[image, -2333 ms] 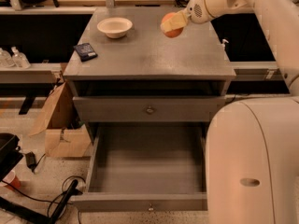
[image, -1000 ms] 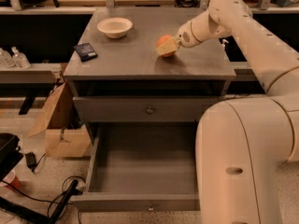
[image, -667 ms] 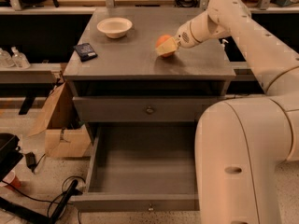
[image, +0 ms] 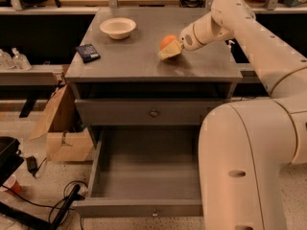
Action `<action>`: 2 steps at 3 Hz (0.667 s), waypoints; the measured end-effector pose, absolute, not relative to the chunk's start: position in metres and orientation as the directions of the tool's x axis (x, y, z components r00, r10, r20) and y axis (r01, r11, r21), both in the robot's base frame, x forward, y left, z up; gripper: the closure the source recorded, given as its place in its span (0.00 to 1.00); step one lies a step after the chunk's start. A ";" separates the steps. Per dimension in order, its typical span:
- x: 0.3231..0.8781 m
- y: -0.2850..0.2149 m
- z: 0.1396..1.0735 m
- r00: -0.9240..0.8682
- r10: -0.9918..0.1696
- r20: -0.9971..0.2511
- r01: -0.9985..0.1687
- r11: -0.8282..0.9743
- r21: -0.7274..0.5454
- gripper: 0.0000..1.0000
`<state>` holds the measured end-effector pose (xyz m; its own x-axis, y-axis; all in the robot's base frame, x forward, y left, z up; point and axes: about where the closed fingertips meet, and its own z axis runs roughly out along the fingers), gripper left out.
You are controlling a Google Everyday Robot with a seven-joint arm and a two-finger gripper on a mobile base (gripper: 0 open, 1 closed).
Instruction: Pick orange from middle drawer and place on counter
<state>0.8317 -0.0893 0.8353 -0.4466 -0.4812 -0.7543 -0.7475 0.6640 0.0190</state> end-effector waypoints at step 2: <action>0.831 -0.087 0.837 -0.444 -0.488 -0.752 -0.753 0.658 0.018 0.00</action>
Offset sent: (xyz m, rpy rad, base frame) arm 0.0002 0.0012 -0.0014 0.0001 0.0019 0.0015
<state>0.8312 -0.0866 0.8372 -0.4437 -0.4875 -0.7520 -0.7531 0.6576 0.0180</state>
